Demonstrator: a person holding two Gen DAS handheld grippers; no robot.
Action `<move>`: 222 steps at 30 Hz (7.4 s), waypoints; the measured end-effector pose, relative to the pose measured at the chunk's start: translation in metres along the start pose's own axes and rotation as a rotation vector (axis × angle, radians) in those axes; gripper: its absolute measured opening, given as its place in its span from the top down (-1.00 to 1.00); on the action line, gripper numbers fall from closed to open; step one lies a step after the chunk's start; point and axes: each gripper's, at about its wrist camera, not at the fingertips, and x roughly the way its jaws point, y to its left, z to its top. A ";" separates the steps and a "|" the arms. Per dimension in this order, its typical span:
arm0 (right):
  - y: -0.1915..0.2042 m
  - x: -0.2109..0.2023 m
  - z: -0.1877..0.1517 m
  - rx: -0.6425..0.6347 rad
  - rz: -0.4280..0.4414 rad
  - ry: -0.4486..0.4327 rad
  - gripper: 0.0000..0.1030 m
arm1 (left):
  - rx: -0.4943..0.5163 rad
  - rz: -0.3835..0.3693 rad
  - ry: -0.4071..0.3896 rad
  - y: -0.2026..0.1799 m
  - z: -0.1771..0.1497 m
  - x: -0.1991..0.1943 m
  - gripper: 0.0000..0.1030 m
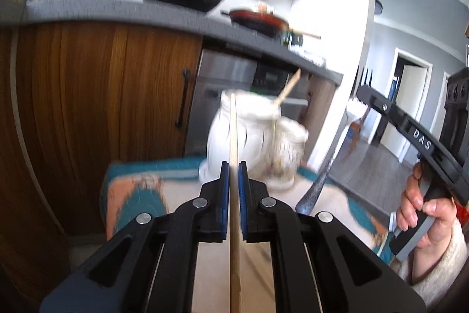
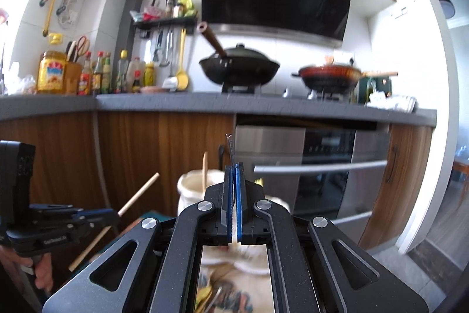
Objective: Organize utensils
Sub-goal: 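Put chopstick in tall cup with left tool while right puts fork in short cup, then open both tools to release the chopstick and the fork, then move both tools back toward the remaining utensils on the cloth, then grasp another wooden chopstick with the left tool, then grasp the gold fork on the cloth with the right tool, then carry chopstick into tall cup with left tool while right carries gold fork into short cup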
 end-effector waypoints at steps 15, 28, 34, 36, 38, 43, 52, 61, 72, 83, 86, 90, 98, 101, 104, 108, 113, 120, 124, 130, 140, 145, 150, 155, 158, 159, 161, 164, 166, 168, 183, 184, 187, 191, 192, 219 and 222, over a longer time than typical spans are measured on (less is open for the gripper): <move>-0.069 0.039 0.046 0.092 -0.181 -0.125 0.95 | -0.059 -0.048 -0.197 -0.016 0.092 0.065 0.89; -0.088 0.081 0.013 0.134 -0.208 -0.048 0.95 | -0.061 0.082 -0.249 -0.018 0.109 0.130 0.89; -0.077 0.090 0.004 0.094 -0.194 -0.009 0.95 | -0.063 0.085 -0.240 -0.010 0.098 0.132 0.88; -0.075 0.091 0.003 0.086 -0.192 -0.005 0.95 | -0.052 0.081 -0.238 -0.009 0.093 0.127 0.89; -0.072 0.093 0.001 0.080 -0.190 0.000 0.95 | -0.046 0.080 -0.242 -0.008 0.091 0.123 0.88; -0.067 0.095 -0.003 0.059 -0.183 0.014 0.95 | -0.031 0.076 -0.241 -0.006 0.082 0.103 0.88; -0.059 0.100 -0.012 0.007 -0.179 0.057 0.95 | 0.068 0.076 -0.158 -0.020 0.062 0.093 0.88; -0.054 0.113 -0.023 -0.017 -0.176 0.116 0.95 | 0.046 0.065 -0.107 -0.012 0.056 0.095 0.88; -0.061 0.122 -0.030 0.007 -0.181 0.164 0.95 | 0.042 0.058 -0.110 -0.011 0.055 0.093 0.49; -0.071 0.120 -0.031 0.060 -0.186 0.172 0.43 | 0.043 0.067 -0.132 -0.010 0.056 0.086 0.24; -0.071 0.114 -0.030 0.062 -0.185 0.157 0.16 | 0.033 0.070 -0.143 -0.008 0.056 0.079 0.15; -0.073 0.101 -0.026 0.098 -0.167 0.133 -0.45 | 0.017 0.074 -0.143 -0.006 0.050 0.069 -0.02; -0.068 0.066 -0.020 0.153 -0.120 0.112 -0.86 | 0.026 0.094 -0.124 -0.011 0.029 0.049 -0.55; -0.062 0.057 -0.023 0.153 -0.114 0.124 -0.89 | 0.048 0.116 -0.114 -0.015 0.018 0.040 -0.67; -0.058 0.049 -0.029 0.154 -0.120 0.143 -0.90 | 0.044 0.121 -0.091 -0.013 0.009 0.036 -0.73; -0.054 0.041 -0.044 0.169 -0.122 0.189 -0.90 | 0.044 0.129 -0.038 -0.011 -0.001 0.033 -0.74; -0.051 0.032 -0.069 0.184 -0.127 0.265 -0.90 | 0.052 0.145 0.036 -0.012 -0.012 0.034 -0.77; -0.050 0.024 -0.085 0.216 -0.129 0.320 -0.90 | 0.019 0.169 0.266 -0.011 -0.043 0.043 -0.77; -0.050 0.022 -0.089 0.223 -0.128 0.328 -0.90 | 0.041 0.196 0.340 -0.015 -0.060 0.046 -0.77; -0.047 0.022 -0.097 0.211 -0.122 0.353 -0.90 | 0.079 0.236 0.456 -0.023 -0.080 0.058 -0.62; -0.048 0.020 -0.098 0.198 -0.115 0.352 -0.90 | 0.112 0.250 0.517 -0.032 -0.089 0.069 -0.08; -0.049 0.018 -0.097 0.196 -0.110 0.357 -0.90 | 0.136 0.273 0.528 -0.032 -0.085 0.080 0.26; -0.046 0.018 -0.098 0.172 -0.099 0.364 -0.90 | 0.153 0.249 0.545 -0.034 -0.081 0.086 0.83; -0.042 0.024 -0.100 0.157 -0.074 0.389 -0.90 | 0.112 0.218 0.517 -0.029 -0.075 0.082 0.88; -0.039 0.029 -0.103 0.157 -0.052 0.424 -0.90 | 0.075 0.190 0.448 -0.027 -0.065 0.072 0.88; -0.038 0.031 -0.104 0.157 -0.044 0.436 -0.88 | 0.050 0.177 0.409 -0.025 -0.060 0.066 0.88; -0.034 0.037 -0.108 0.152 -0.021 0.471 -0.85 | 0.010 0.135 0.342 -0.021 -0.054 0.057 0.88; -0.024 0.043 -0.114 0.121 -0.006 0.507 -0.60 | -0.024 0.110 0.258 -0.015 -0.050 0.045 0.88; -0.018 0.047 -0.117 0.099 -0.001 0.527 -0.41 | -0.039 0.100 0.216 -0.012 -0.048 0.039 0.88; -0.012 0.052 -0.119 0.083 0.011 0.545 -0.11 | -0.054 0.087 0.189 -0.009 -0.045 0.034 0.88; 0.031 0.112 -0.125 0.007 0.054 0.679 0.53 | -0.077 0.011 0.150 -0.001 -0.044 0.018 0.88; 0.032 0.114 -0.126 0.016 0.052 0.685 0.55 | -0.080 0.007 0.150 0.000 -0.044 0.018 0.88; 0.029 0.121 -0.129 0.031 0.035 0.703 0.65 | -0.085 0.004 0.152 0.002 -0.044 0.018 0.88; 0.031 0.124 -0.133 0.035 0.055 0.719 0.85 | -0.087 0.003 0.150 0.002 -0.044 0.018 0.88; 0.031 0.122 -0.132 0.035 0.056 0.713 0.85 | -0.086 0.003 0.148 0.002 -0.044 0.018 0.88; -0.006 0.016 -0.045 0.115 0.152 0.329 0.93 | -0.118 -0.060 0.032 0.003 -0.035 -0.002 0.88; -0.007 0.007 -0.039 0.117 0.159 0.298 0.93 | -0.125 -0.068 0.029 0.003 -0.034 -0.001 0.88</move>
